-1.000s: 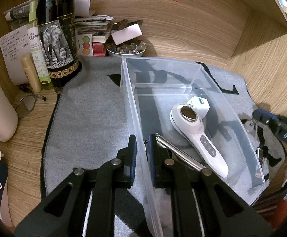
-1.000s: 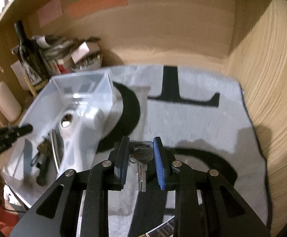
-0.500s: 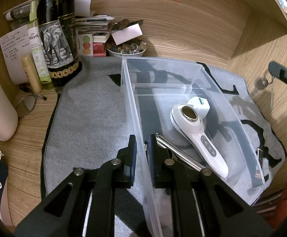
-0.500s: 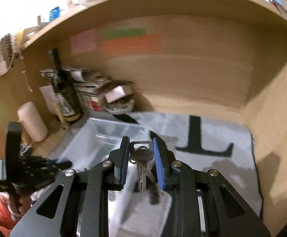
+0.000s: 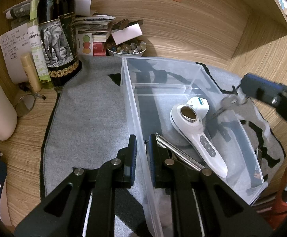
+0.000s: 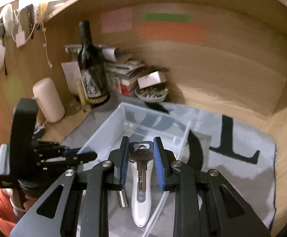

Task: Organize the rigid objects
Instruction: 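Lift the keys into the box and open the right gripper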

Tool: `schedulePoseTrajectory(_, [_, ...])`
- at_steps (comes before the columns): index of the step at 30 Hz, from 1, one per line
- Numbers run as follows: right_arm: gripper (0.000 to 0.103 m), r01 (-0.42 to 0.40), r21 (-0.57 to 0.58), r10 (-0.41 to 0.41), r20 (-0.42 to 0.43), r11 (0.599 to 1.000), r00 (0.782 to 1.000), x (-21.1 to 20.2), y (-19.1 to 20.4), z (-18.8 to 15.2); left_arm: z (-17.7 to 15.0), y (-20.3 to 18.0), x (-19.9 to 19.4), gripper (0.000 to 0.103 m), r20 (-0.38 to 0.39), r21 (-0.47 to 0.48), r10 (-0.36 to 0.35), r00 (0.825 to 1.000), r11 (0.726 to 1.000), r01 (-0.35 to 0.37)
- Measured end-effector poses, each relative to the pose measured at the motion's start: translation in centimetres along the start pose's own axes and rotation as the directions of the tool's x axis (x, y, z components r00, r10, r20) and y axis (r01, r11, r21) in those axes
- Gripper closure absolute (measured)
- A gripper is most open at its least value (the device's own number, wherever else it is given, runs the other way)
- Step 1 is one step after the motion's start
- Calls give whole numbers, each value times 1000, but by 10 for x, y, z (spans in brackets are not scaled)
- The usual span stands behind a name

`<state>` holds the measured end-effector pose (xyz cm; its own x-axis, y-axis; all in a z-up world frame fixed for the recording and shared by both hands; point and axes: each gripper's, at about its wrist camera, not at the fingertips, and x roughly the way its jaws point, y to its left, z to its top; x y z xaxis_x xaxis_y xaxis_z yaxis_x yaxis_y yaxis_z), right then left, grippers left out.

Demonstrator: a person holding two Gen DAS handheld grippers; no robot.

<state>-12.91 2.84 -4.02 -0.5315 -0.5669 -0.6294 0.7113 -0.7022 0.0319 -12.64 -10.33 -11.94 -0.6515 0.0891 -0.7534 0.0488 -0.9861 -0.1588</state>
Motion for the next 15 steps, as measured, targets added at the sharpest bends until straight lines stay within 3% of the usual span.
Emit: schedulePoseTrajectory(15, [81,-30,-56,20,-171,998,985,50,15,-16,-2,5,-1,92,1,-2,-4,1000,1000,4])
